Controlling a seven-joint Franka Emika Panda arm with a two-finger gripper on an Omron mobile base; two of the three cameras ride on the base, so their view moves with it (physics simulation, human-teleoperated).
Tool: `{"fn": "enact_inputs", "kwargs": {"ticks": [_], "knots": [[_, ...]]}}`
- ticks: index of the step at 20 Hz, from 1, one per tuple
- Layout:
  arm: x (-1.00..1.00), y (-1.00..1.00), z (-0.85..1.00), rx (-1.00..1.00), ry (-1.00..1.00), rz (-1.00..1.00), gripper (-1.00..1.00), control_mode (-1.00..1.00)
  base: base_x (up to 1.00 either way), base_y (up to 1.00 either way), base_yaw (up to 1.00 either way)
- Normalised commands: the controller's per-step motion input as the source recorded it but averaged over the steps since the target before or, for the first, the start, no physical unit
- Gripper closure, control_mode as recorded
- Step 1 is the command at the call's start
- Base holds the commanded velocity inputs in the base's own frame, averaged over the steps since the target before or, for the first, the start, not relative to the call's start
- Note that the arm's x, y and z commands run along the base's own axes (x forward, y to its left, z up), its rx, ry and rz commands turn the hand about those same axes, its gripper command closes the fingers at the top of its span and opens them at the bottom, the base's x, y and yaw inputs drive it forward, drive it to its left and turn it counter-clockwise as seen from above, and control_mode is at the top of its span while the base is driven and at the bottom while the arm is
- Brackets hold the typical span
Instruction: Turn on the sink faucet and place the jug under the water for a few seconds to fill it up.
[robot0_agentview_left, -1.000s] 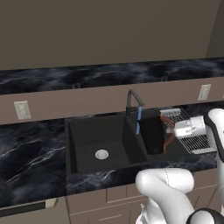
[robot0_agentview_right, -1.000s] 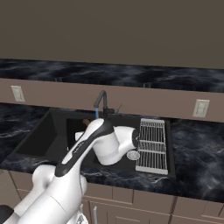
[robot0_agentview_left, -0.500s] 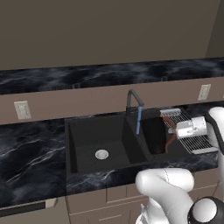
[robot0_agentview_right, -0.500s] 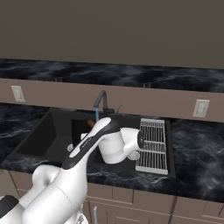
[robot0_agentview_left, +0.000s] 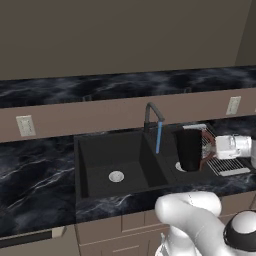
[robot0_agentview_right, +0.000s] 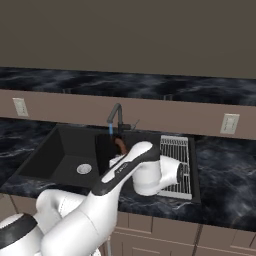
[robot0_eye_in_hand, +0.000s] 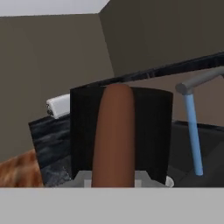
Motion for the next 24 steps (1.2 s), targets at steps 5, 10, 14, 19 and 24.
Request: {"fn": "enact_inputs", "kwargs": {"ticks": [5,10,14,19,24], "knots": [[0.14,-0.35,-0.29,0.00,-0.10,0.00,1.00,-1.00,0.00,0.00,0.00],[0.20,-0.26,-0.37,0.00,-0.07,0.00,1.00,-1.00,0.00,0.00,0.00],[0.18,-0.19,-0.44,0.00,-0.07,0.01,1.00,-1.00,0.00,0.00,0.00],[0.33,-0.12,-0.24,0.03,-0.12,0.07,1.00,-1.00,0.00,0.00,0.00],[0.27,-0.01,-0.02,0.07,-0.08,0.08,1.00,-1.00,0.00,0.00,0.00]]}}
